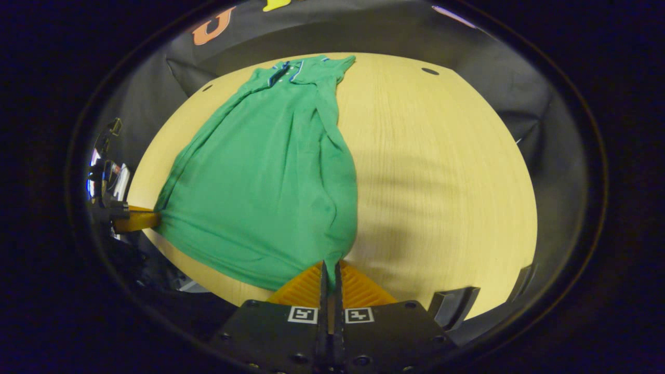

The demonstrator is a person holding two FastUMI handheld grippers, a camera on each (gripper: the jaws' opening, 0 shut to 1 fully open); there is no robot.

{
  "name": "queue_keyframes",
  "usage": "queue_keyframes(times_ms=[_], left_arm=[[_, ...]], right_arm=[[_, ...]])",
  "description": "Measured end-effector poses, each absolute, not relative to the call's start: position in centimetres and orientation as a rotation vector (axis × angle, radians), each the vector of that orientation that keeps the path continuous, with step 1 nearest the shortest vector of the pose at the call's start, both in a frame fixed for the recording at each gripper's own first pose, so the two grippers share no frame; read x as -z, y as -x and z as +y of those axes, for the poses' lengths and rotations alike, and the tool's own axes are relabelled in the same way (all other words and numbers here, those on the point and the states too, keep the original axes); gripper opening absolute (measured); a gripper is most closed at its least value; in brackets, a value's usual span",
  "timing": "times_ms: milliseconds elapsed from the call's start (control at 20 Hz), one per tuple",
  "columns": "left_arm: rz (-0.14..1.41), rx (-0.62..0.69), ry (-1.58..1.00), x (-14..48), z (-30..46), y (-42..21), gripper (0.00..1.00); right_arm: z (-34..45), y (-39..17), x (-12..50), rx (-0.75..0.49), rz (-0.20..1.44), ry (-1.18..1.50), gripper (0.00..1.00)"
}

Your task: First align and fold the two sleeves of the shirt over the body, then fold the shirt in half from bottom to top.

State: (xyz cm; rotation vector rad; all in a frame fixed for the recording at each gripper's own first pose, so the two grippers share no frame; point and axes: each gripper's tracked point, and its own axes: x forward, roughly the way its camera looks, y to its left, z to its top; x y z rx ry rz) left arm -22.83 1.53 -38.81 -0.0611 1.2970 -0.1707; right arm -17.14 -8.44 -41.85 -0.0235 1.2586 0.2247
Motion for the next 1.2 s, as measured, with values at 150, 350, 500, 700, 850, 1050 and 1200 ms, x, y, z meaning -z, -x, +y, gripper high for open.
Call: queue_keyframes(times_ms=[150, 350, 500, 700, 850, 1050, 1200], left_arm=[[1.313, 0.192, 0.118, 38.3, 0.7, 23.4, 0.09], [1.274, 0.236, 0.142, 35.8, -0.1, 22.8, 0.08], [1.234, 0.258, 0.163, 34.3, -0.3, 21.6, 0.08], [1.124, 0.284, 0.155, 30.3, -0.4, 17.5, 0.07], [1.068, 0.292, 0.133, 28.8, -0.6, 15.1, 0.07], [0.967, 0.31, 0.108, 26.1, -1.0, 11.5, 0.07], [0.908, 0.317, 0.098, 24.5, -1.4, 8.3, 0.07]], right_arm=[[-8.7, 16.9, 41.4, -0.22, 1.243, 0.023, 0.02], [-8.9, 16.2, 39.5, -0.21, 1.218, -0.027, 0.0], [-9.1, 15.0, 37.9, -0.191, 1.188, -0.047, 0.02], [-9.1, 12.6, 35.5, -0.188, 1.134, -0.068, 0.0], [-9.2, 10.0, 33.1, -0.192, 1.068, -0.068, 0.0], [-9.2, 6.3, 30.4, -0.174, 0.993, -0.109, 0.0], [-9.2, 3.2, 28.1, -0.164, 0.928, -0.114, 0.0]])
